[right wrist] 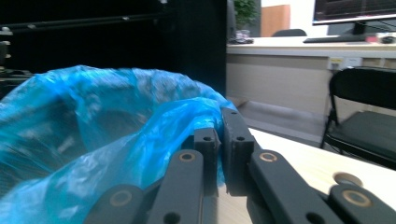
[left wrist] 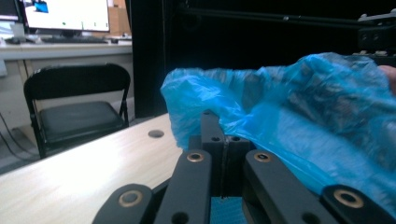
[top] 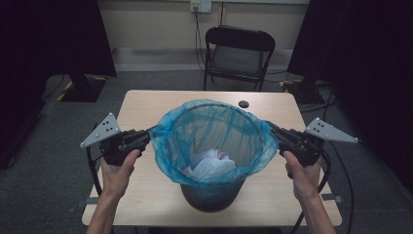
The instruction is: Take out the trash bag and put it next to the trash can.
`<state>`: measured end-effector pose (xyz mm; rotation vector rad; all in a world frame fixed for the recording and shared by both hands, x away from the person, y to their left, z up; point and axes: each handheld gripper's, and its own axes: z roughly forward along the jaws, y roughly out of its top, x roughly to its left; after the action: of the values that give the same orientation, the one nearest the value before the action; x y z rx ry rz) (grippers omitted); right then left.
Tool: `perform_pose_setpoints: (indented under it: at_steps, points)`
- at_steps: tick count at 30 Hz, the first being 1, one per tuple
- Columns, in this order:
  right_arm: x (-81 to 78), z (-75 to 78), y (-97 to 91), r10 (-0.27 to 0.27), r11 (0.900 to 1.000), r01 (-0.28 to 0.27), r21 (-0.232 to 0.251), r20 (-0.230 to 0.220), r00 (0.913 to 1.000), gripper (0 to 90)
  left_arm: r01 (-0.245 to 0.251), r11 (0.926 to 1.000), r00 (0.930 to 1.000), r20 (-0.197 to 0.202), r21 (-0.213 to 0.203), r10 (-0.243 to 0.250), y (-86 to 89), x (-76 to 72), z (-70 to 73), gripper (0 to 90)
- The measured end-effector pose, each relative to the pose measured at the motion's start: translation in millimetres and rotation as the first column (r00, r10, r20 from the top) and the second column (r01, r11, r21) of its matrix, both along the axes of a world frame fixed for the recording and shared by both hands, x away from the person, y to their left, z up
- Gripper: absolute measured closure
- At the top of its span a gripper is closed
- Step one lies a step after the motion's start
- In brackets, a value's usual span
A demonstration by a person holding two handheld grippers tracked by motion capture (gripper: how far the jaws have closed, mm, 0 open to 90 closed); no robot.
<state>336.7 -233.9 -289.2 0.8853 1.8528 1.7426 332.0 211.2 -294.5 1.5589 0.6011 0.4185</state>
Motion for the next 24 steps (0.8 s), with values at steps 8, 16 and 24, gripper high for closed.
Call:
perform_pose_setpoints:
  at_steps: [8, 16, 24]
  points:
    - [4.7, 21.1, 14.6, 0.051, 0.9985, -0.051, 0.021, 0.017, 0.9986, 88.8, 0.03, 0.9995, 0.9993, 0.022, 0.007, -0.031, -14.2, -0.4, 17.8, 90.0]
    - [7.4, 58.1, 31.1, 0.098, 0.994, -0.1, 0.045, 0.05, 0.994, 89.4, 0.082, 0.9965, 0.9949, 0.057, 0.013, -0.083, -43.3, 1.7, 58.3, 90.0]
    - [4.2, 84.0, 59.7, 0.205, 0.978, -0.207, 0.023, 0.084, 0.9753, 80.3, 0.17, 0.9854, 0.9822, 0.079, 0.006, -0.17, -83.1, 9.5, 89.1, 90.0]
